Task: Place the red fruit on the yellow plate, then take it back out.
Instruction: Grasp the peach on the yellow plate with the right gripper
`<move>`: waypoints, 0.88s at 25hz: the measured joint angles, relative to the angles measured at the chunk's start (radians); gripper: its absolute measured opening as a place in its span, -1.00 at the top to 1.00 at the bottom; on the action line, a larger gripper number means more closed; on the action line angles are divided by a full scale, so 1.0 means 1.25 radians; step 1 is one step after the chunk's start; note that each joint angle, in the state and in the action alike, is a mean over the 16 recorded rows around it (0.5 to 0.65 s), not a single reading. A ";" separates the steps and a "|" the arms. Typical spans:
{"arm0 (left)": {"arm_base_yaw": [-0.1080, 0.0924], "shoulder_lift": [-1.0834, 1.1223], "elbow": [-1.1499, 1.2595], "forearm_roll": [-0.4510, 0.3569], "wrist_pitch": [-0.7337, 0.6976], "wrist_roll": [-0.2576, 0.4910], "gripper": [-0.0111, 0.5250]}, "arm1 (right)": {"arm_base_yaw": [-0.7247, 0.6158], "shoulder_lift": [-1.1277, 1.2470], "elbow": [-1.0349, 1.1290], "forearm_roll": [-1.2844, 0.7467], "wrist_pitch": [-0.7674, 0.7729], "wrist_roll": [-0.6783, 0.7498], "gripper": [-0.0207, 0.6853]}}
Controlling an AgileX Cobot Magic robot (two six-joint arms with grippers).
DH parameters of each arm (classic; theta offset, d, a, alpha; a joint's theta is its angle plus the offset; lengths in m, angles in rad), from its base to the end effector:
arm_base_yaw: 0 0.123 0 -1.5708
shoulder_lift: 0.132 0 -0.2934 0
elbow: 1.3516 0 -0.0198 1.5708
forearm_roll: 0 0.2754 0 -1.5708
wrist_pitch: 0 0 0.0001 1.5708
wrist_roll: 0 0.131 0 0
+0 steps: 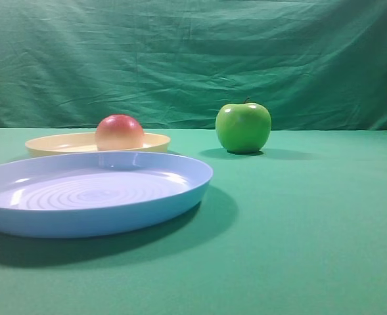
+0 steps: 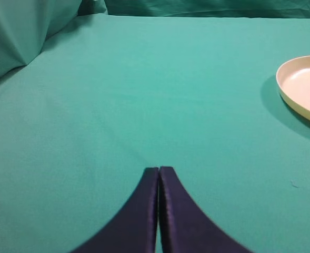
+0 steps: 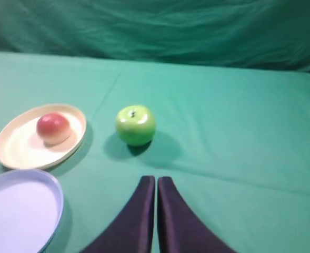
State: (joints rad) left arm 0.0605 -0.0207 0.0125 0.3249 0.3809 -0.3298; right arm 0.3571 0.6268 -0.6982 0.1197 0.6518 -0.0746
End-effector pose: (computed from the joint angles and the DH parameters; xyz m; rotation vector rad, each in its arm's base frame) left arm 0.1050 0.0220 0.1671 -0.1634 1.8310 0.1330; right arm 0.1570 0.0687 0.3264 -0.3915 2.0361 0.3075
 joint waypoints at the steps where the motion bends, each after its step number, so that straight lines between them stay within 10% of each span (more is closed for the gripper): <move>1: 0.000 0.000 0.000 0.000 0.000 0.000 0.96 | 0.012 0.029 -0.021 0.006 0.022 0.000 0.94; 11: 0.000 0.000 0.000 0.000 0.000 0.000 0.96 | 0.076 0.314 -0.169 0.074 0.169 0.000 0.94; 22: 0.000 0.000 0.000 0.000 0.000 0.000 0.96 | 0.077 0.512 -0.233 0.108 0.044 -0.034 0.94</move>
State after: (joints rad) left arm 0.0605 -0.0207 0.0125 0.3249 0.3809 -0.3298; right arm 0.4531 1.2664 -0.9892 0.2541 0.7069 -0.1173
